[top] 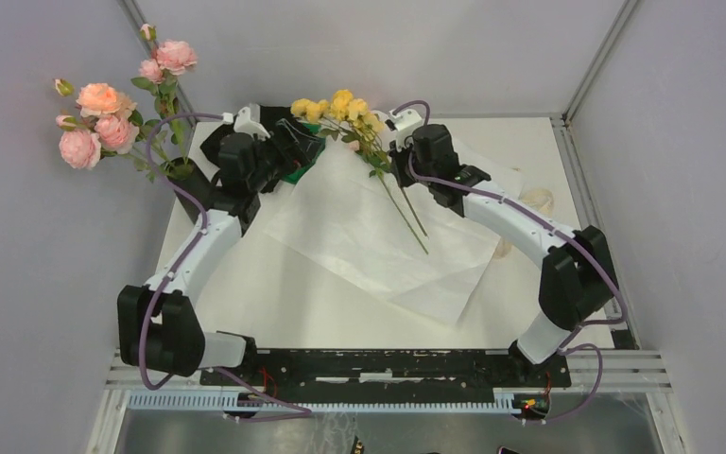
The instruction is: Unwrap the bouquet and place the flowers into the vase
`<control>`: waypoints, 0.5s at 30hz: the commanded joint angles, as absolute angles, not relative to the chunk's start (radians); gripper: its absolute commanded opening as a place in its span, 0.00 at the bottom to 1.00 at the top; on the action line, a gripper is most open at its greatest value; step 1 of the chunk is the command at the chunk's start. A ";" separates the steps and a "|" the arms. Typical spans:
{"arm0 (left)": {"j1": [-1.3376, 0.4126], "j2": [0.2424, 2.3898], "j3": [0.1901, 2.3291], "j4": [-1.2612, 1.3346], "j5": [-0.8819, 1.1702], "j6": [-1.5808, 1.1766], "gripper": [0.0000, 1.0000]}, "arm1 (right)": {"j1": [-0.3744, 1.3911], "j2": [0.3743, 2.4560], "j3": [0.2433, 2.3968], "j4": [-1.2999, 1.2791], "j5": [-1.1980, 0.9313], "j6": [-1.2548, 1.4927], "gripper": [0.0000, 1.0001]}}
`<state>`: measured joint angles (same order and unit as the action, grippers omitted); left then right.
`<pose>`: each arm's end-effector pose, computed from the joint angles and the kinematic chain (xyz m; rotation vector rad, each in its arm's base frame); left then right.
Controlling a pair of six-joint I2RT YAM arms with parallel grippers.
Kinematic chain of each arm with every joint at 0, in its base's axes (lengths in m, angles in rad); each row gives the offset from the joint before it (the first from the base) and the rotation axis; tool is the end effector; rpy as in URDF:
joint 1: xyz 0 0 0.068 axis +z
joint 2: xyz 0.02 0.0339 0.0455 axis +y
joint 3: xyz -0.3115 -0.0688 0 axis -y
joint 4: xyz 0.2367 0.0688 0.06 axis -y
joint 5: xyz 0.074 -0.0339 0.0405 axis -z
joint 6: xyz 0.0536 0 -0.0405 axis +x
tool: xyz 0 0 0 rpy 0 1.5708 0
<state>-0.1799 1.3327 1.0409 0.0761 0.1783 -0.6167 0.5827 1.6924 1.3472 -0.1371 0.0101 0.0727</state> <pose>0.3075 -0.0656 0.3785 -0.2692 1.8229 -0.7250 0.3459 0.2273 0.3399 -0.5177 2.0110 0.3946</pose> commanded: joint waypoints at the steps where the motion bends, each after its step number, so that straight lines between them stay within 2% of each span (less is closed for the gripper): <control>1: -0.207 1.357 0.970 0.373 0.408 -0.783 0.92 | 0.587 1.588 1.324 -0.066 0.042 0.070 0.00; 5: -0.276 1.338 0.910 0.495 0.431 -0.850 0.89 | 0.587 1.558 1.346 -0.075 0.024 0.069 0.00; 10: -0.368 1.360 0.874 0.672 0.463 -0.944 0.94 | 0.589 1.523 1.333 -0.065 0.003 0.074 0.00; 15: -0.464 1.421 0.823 0.900 0.430 -1.028 0.93 | 0.592 1.479 1.293 -0.043 -0.034 0.088 0.00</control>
